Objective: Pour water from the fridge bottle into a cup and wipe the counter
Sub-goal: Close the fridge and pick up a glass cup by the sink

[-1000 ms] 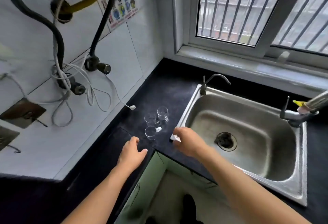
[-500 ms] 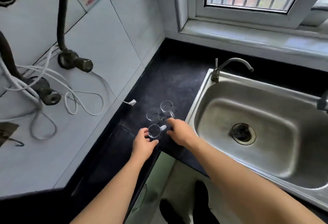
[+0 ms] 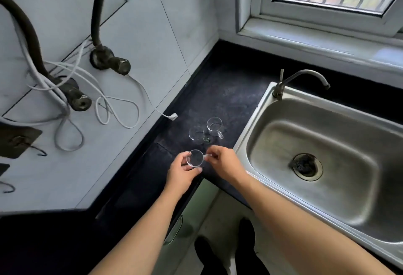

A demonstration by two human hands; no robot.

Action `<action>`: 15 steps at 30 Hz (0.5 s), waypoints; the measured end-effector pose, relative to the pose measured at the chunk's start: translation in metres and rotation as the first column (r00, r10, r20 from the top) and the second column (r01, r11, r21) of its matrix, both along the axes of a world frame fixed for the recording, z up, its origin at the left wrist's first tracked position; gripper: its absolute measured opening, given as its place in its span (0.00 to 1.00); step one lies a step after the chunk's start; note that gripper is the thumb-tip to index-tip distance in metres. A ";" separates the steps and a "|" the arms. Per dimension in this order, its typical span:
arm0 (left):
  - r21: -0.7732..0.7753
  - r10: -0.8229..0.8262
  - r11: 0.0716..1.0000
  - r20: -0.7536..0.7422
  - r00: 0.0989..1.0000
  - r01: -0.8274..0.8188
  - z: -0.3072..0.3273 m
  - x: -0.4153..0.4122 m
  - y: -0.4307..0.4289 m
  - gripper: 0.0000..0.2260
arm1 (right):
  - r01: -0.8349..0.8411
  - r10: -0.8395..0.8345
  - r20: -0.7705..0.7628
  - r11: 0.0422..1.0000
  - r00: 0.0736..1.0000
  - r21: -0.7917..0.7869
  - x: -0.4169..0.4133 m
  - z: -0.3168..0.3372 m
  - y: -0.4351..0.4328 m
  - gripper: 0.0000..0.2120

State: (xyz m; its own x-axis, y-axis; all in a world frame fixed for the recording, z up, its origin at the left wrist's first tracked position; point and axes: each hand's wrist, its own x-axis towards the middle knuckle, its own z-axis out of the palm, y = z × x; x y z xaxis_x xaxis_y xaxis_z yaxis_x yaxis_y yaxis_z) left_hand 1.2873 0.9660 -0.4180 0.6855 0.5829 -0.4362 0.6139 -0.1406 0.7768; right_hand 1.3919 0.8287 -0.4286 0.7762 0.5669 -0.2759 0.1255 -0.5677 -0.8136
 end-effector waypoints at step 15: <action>0.062 0.350 0.930 0.145 0.925 -0.362 0.105 -0.229 0.028 0.23 | -0.367 0.366 0.037 0.917 0.930 0.157 -0.180 0.092 0.081 0.05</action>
State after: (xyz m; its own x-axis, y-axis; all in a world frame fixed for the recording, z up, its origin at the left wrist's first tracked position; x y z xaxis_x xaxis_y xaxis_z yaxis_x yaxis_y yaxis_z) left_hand 1.0586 0.9937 -0.3135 0.4726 0.8303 -0.2955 0.5313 -0.0008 0.8472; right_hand 1.2124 0.9093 -0.3369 0.5072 0.8479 -0.1543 0.3063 -0.3447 -0.8873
